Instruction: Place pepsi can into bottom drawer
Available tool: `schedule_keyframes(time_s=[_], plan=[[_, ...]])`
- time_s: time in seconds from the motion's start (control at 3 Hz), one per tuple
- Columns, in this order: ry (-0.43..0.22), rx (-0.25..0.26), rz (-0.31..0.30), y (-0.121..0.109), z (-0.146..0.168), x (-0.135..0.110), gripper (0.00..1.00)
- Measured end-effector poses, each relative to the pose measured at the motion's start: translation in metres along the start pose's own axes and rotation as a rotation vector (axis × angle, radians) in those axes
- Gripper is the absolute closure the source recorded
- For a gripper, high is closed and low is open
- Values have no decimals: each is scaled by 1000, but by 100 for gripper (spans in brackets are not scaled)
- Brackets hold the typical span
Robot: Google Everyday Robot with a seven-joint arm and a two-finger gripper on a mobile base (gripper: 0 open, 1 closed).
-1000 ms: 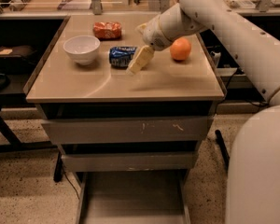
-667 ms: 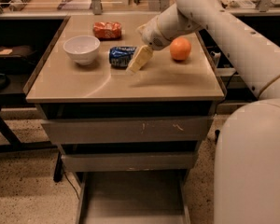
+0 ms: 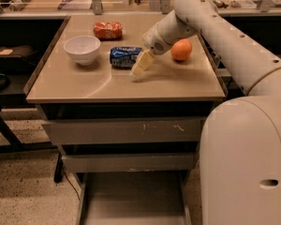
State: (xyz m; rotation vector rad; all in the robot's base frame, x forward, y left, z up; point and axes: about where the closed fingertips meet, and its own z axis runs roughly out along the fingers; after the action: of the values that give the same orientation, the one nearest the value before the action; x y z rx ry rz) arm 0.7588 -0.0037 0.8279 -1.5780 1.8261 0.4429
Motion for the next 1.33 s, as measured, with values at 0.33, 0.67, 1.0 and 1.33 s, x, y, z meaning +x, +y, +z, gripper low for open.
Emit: schedule_keyframes(time_s=[0.33, 0.67, 1.0, 1.33], plan=[[2, -1, 2, 0, 1, 1, 19], [2, -1, 2, 0, 1, 1, 42], [2, -1, 2, 0, 1, 1, 64], [2, -1, 2, 0, 1, 1, 89]])
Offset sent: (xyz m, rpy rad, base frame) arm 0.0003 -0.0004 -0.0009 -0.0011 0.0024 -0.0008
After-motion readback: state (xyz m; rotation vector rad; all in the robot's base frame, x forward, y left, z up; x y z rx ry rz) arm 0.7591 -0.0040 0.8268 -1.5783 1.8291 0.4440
